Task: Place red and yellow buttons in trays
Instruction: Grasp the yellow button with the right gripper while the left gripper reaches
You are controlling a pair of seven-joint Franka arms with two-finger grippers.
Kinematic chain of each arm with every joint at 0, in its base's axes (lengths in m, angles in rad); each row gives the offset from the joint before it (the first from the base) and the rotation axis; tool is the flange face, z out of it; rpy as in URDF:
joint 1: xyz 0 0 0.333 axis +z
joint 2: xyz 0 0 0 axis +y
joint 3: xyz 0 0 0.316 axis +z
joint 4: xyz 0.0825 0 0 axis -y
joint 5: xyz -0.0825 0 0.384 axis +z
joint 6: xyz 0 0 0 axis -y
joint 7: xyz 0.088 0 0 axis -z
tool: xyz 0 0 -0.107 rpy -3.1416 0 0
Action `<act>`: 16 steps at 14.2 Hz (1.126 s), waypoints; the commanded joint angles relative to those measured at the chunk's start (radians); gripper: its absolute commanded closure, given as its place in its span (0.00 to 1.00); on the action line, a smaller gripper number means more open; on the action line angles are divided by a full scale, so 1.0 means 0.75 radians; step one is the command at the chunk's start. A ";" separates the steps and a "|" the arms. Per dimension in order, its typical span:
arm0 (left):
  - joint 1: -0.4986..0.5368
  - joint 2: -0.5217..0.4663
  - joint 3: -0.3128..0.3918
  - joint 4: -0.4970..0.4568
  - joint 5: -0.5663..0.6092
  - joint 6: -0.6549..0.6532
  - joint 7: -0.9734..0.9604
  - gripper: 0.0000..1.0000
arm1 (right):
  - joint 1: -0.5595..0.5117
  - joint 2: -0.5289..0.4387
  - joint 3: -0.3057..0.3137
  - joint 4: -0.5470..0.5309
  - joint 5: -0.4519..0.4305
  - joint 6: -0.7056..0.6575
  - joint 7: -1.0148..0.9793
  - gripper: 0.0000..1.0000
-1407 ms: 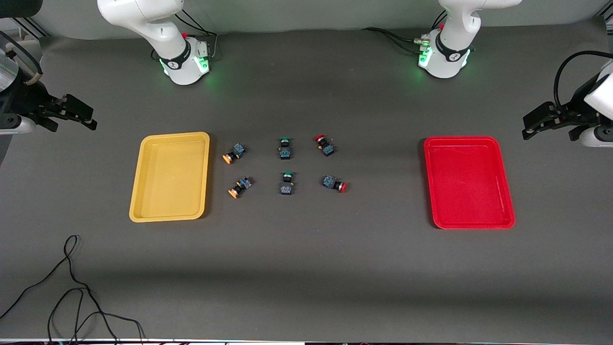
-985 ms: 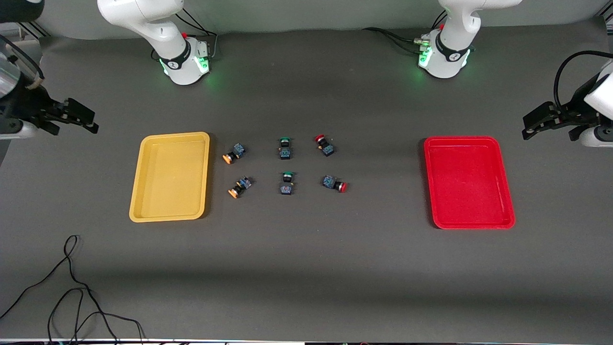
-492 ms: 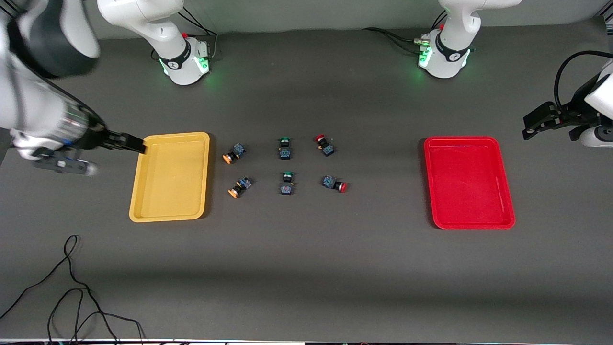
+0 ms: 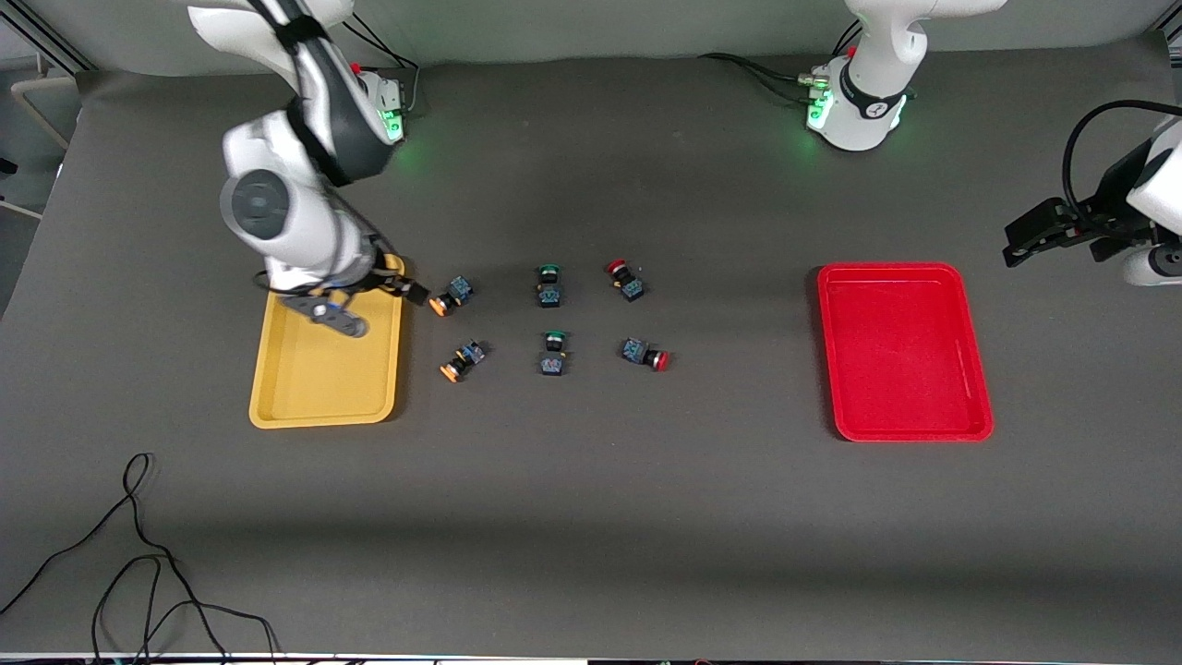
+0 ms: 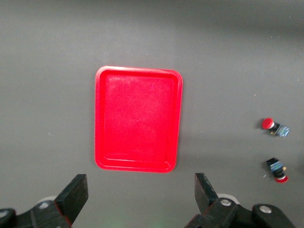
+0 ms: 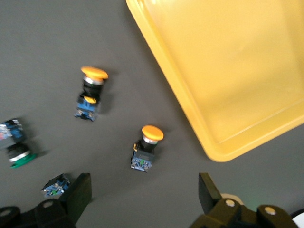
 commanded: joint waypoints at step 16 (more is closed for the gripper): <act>-0.826 0.255 -0.253 -0.271 0.124 0.648 -1.725 0.00 | 0.040 0.276 0.079 -0.220 0.004 0.491 0.349 0.02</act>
